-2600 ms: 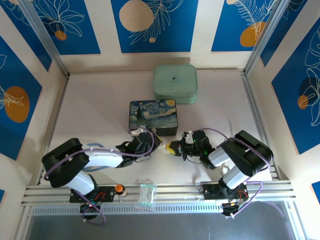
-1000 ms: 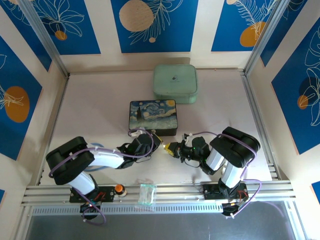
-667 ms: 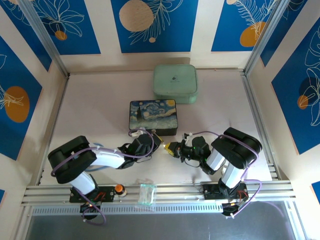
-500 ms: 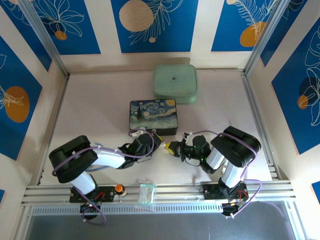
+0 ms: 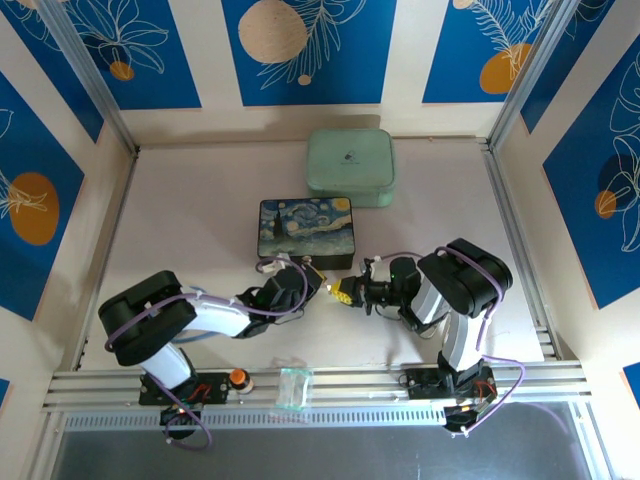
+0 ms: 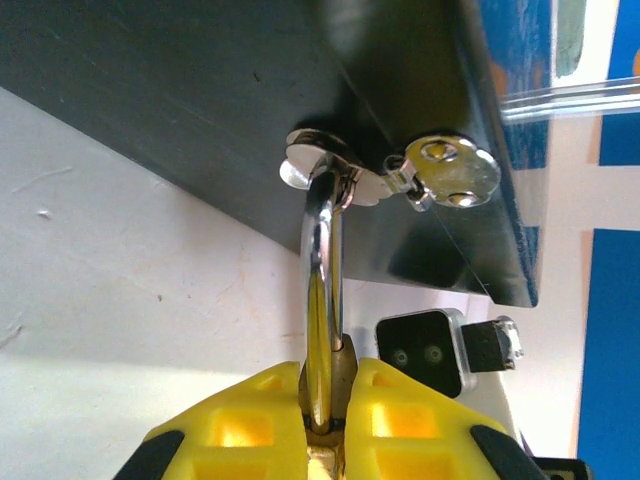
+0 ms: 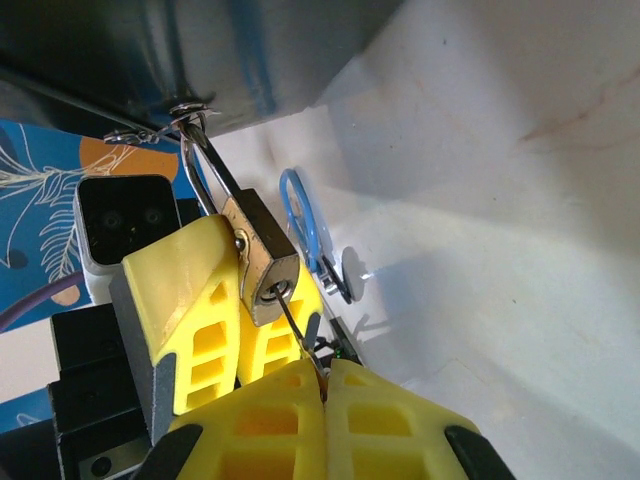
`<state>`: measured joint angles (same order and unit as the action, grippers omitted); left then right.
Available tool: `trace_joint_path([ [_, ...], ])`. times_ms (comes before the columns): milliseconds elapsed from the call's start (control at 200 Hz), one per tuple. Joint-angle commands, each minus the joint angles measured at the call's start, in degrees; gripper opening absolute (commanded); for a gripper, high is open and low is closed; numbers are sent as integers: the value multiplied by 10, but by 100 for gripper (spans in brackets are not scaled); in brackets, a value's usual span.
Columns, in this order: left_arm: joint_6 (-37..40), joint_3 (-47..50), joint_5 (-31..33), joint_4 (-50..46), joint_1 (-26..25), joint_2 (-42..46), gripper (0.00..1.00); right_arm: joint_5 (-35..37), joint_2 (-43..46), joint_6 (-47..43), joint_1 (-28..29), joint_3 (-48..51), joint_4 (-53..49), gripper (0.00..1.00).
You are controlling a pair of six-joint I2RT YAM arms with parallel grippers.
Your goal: Unlock the padlock with the key
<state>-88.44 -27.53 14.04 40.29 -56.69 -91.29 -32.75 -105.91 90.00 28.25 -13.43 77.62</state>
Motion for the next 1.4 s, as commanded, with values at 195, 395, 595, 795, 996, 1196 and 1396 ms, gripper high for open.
trace_joint_path([
  [195, -10, 6, -69, 158, -23, -37, 0, -44, -28, -15, -8, -51, 28, 0],
  [395, 3, 0, -71, 142, -25, -23, 0, -72, -27, -20, -34, -53, 27, 0],
  [595, -3, 4, -80, 140, -26, -19, 0, -93, -53, -35, -46, -54, 27, 0],
  [795, 2, 8, -74, 129, -31, -8, 0, -94, -71, -40, -46, -56, 28, 0],
  [996, 3, -1, -84, 126, -38, -7, 0, -93, -75, -34, -58, -66, 27, 0],
  [1196, -5, -5, -91, 150, -50, -17, 0, -75, -59, -35, -42, -76, 28, 0],
  [1396, 4, -15, -101, 129, -54, -16, 0, -23, -36, -28, -23, -59, 28, 0],
])
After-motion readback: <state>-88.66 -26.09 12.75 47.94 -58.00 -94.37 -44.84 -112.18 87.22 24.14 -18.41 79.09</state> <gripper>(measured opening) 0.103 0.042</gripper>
